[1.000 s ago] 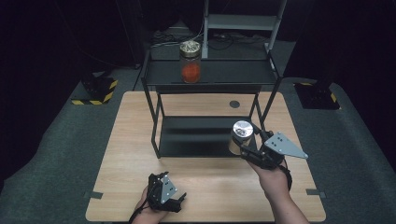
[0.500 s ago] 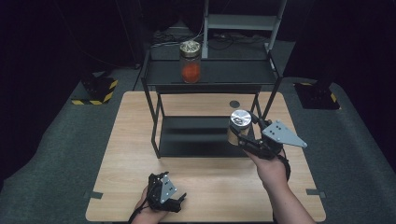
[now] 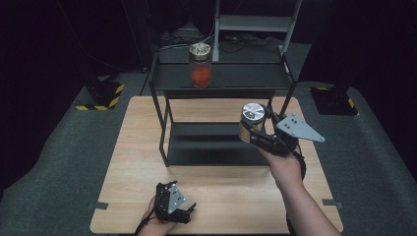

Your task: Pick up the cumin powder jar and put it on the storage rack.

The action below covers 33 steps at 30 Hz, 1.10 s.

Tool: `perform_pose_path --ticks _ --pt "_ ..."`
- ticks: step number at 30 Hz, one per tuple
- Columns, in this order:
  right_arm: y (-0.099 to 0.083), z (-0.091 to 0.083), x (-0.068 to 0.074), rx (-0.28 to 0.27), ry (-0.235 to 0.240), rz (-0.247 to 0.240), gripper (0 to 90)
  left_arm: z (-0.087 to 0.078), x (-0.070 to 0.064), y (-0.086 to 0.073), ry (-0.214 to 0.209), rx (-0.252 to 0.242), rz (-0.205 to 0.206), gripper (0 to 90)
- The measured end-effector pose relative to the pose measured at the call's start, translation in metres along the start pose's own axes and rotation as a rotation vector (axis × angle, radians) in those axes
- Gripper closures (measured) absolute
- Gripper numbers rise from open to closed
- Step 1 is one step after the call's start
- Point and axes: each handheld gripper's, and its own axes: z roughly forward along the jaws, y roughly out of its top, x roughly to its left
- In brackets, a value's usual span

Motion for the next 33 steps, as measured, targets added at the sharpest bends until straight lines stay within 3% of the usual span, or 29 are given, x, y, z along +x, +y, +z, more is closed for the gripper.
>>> perform_pose_path --ticks 33 --pt "0.052 0.022 -0.007 -0.073 -0.027 -0.007 34.6 -0.001 0.002 -0.001 -0.006 -0.006 -0.002 1.0"
